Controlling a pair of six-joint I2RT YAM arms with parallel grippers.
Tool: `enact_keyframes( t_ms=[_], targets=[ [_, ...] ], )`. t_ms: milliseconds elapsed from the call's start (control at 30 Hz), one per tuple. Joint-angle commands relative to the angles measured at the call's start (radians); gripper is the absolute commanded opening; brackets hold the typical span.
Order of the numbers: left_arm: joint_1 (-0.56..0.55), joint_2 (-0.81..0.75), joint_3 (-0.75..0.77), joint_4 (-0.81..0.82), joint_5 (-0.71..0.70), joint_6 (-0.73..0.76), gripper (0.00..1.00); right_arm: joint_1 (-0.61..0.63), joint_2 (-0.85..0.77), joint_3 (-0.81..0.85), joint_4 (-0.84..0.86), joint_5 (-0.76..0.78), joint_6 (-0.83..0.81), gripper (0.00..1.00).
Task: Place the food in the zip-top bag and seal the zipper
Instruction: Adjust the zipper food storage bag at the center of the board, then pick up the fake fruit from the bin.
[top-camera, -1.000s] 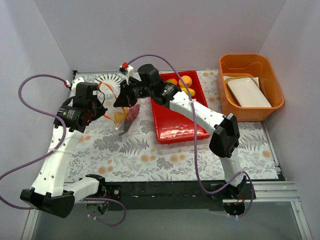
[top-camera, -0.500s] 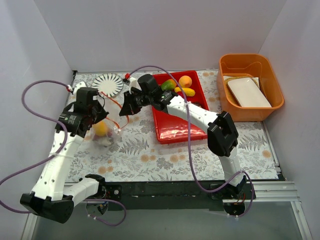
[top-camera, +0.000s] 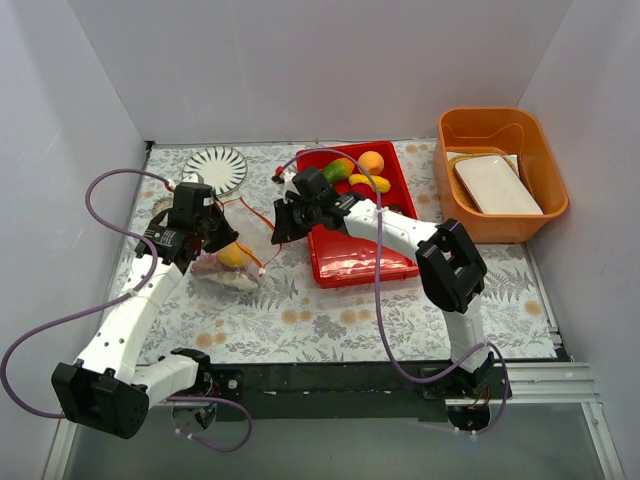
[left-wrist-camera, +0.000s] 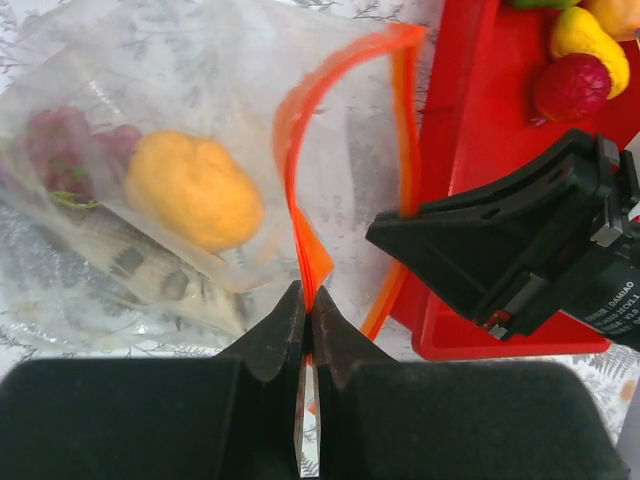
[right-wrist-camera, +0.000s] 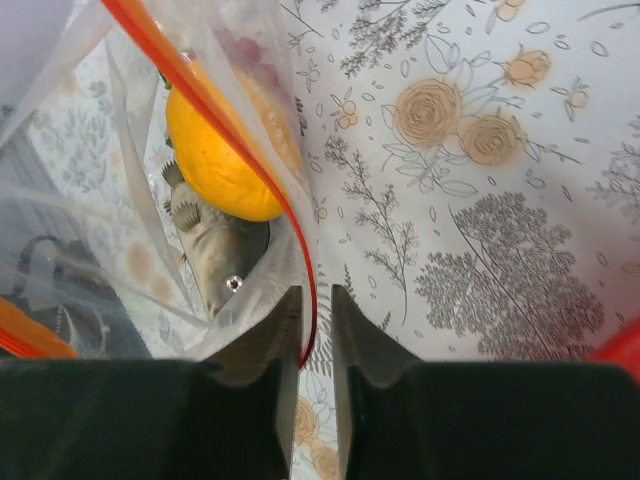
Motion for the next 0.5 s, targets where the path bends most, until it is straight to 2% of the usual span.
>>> enact_keyframes(
  t_ms=[0,33,67,100,200,333,467],
  targets=[
    [0.003,-0.014,0.035,0.078,0.069,0.015,0.00,-0.009,-0.133,-0.028,0.022,0.115,-0.036,0.33],
    [0.003,-0.012,0.032,0.081,0.071,0.018,0.00,-0.012,-0.150,-0.050,0.019,0.130,-0.041,0.38],
    [0.001,-0.014,0.029,0.083,0.074,0.018,0.00,-0.019,-0.187,-0.064,0.017,0.148,-0.042,0.51],
    [0.003,-0.014,0.028,0.083,0.077,0.018,0.00,-0.026,-0.209,-0.079,0.017,0.194,-0.045,0.59],
    [0.001,-0.017,0.019,0.091,0.086,0.023,0.00,-0.061,-0.293,-0.140,0.012,0.277,-0.059,0.73],
    [0.003,-0.023,0.020,0.101,0.088,0.025,0.00,-0.130,-0.345,-0.186,-0.053,0.406,-0.082,0.85],
    [0.003,-0.027,0.026,0.104,0.126,0.028,0.00,-0.232,-0.298,-0.171,-0.139,0.486,-0.132,0.87]
  ],
)
